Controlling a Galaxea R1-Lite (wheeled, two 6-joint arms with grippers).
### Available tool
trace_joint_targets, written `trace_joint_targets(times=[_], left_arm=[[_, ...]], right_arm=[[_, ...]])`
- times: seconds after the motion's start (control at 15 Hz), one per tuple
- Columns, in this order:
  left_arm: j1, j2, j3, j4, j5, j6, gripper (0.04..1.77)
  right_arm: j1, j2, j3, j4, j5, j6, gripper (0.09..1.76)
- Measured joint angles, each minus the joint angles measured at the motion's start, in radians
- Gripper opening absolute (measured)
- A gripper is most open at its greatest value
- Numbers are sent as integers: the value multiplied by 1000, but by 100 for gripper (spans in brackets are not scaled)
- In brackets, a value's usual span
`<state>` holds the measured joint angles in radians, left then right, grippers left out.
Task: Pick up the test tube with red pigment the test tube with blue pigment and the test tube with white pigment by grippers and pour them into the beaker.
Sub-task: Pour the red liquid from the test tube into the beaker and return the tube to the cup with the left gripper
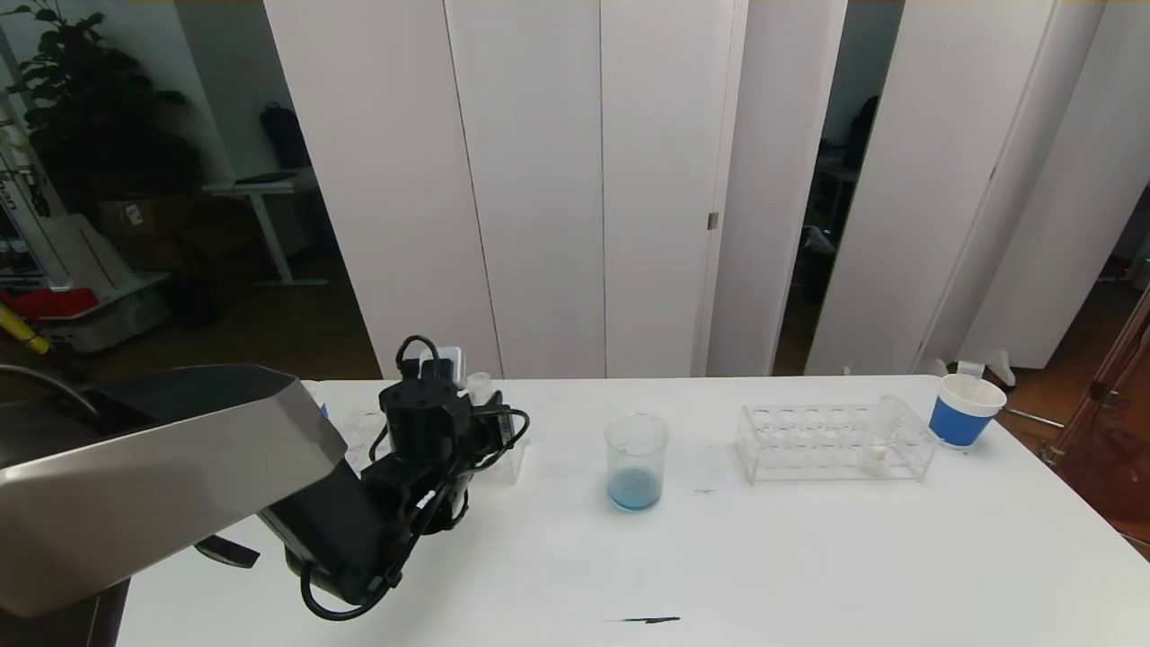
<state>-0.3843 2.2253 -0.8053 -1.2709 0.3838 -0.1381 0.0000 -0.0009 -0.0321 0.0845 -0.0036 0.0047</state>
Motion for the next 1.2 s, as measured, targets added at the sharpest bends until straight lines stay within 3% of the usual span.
trace_joint_targets(times=[0.47,0.93,1.2], left_arm=[[0,-167,-3,39,-2,72,56],[-23,-385,-69,251,-14,105,56],[-45,-481,-85,282,-78,125,56]], right_arm=[[0,0,0,-1,0,0,175],[0,0,0,0,0,0,175],[0,0,0,0,0,0,175]])
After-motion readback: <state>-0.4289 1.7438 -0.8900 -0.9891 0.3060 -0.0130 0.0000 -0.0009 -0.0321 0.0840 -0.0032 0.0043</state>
